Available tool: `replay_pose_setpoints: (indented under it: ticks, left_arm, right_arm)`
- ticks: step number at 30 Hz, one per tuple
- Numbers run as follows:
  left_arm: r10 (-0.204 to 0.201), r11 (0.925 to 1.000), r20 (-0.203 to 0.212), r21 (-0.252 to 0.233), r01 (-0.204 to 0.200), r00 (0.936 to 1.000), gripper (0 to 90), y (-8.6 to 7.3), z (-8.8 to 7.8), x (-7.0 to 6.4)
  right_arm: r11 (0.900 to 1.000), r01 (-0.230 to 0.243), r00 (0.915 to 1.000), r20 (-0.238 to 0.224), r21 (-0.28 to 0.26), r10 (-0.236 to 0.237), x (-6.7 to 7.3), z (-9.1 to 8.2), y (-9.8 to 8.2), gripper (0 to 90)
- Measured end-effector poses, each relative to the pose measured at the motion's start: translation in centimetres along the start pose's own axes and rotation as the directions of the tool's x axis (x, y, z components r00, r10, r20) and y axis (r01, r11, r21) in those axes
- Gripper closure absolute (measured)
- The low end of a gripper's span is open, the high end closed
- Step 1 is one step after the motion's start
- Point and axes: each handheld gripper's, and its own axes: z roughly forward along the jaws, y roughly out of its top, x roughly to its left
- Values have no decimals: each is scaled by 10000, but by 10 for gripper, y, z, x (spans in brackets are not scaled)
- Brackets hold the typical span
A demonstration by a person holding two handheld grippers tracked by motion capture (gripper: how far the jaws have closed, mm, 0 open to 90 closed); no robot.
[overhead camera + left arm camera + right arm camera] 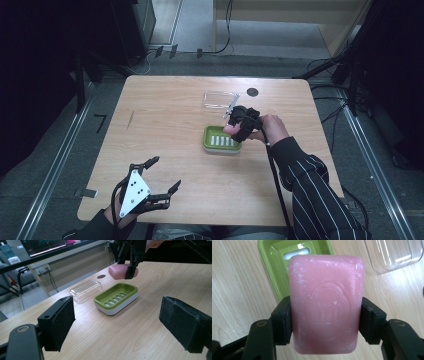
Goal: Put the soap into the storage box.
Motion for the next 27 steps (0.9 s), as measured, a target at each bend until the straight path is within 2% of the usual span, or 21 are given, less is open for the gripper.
replay_pose_setpoints:
  ticks: [15,27]
  left_arm:
    - [33,10000,9,52,-33,10000,137,0,0,0]
    - [-3,10000,-19,87,4,10000,136,0,0,0]
  right_arm:
    - [9993,367,9993,-105,-17,-367,2,7,12,384]
    - [9963,791,9965,-242,-341,-799,3,11,24,384]
